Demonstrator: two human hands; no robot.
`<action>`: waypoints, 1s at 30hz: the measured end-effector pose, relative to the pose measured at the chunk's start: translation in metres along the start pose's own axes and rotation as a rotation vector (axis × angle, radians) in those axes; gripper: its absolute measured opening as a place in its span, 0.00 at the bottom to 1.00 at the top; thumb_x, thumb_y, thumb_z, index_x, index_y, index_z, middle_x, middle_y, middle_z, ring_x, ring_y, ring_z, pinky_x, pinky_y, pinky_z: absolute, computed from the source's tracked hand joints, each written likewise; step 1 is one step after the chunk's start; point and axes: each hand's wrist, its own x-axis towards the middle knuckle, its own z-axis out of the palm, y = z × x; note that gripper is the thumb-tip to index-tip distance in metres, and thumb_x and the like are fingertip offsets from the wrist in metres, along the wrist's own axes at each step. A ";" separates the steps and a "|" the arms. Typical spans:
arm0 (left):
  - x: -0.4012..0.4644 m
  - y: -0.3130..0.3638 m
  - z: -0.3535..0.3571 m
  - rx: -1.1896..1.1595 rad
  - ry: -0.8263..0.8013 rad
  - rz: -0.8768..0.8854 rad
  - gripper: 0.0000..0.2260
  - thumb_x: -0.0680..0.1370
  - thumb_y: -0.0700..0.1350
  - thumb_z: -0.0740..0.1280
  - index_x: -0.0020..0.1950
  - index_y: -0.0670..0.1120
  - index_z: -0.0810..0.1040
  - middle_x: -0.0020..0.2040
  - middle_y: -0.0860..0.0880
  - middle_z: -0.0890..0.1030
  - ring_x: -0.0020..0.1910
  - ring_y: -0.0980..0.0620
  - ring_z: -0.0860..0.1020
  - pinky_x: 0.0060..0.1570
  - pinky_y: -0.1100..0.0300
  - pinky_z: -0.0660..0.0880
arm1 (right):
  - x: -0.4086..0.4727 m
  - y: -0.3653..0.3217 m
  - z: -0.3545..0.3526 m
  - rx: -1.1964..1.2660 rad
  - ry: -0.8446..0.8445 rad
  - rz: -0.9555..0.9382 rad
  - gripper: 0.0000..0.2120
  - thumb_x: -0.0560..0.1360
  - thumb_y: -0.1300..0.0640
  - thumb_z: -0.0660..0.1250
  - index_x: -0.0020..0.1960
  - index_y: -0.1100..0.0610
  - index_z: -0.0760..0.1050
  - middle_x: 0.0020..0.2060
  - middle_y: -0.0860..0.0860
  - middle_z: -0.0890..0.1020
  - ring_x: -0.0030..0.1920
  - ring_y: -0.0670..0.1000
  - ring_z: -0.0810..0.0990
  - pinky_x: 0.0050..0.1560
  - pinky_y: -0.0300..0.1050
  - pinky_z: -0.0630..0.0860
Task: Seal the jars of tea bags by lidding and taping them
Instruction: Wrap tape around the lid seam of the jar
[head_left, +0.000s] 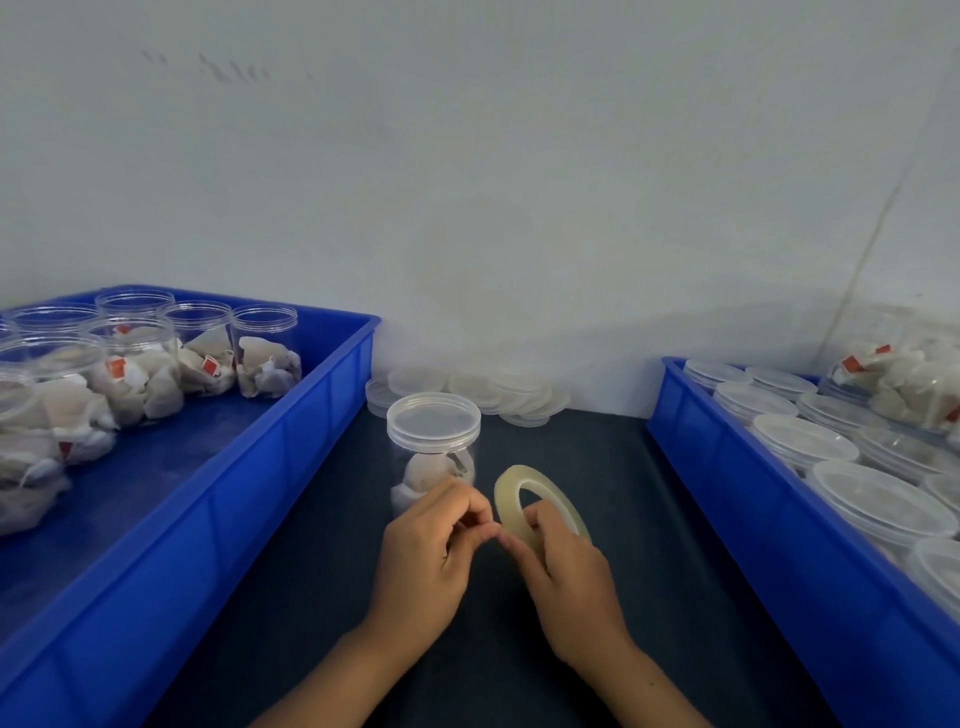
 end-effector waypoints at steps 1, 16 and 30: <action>0.000 0.001 0.000 -0.003 0.008 0.008 0.08 0.72 0.37 0.73 0.39 0.46 0.77 0.38 0.59 0.76 0.39 0.58 0.77 0.40 0.63 0.75 | 0.002 0.000 -0.001 -0.019 0.006 0.022 0.16 0.75 0.35 0.53 0.52 0.46 0.65 0.37 0.45 0.75 0.34 0.43 0.74 0.34 0.39 0.71; 0.006 -0.001 -0.008 -0.088 0.119 -0.138 0.06 0.74 0.35 0.72 0.39 0.42 0.79 0.36 0.55 0.80 0.39 0.55 0.80 0.42 0.55 0.78 | 0.014 -0.006 -0.021 -0.176 -0.105 -0.076 0.13 0.81 0.44 0.53 0.60 0.35 0.73 0.43 0.31 0.74 0.44 0.35 0.72 0.43 0.28 0.66; 0.010 -0.010 -0.018 0.247 0.241 0.162 0.07 0.77 0.50 0.64 0.48 0.49 0.79 0.50 0.51 0.76 0.50 0.57 0.73 0.45 0.72 0.72 | 0.018 -0.021 -0.030 -0.185 0.035 -0.067 0.16 0.77 0.41 0.51 0.41 0.48 0.71 0.35 0.47 0.75 0.36 0.45 0.74 0.36 0.41 0.74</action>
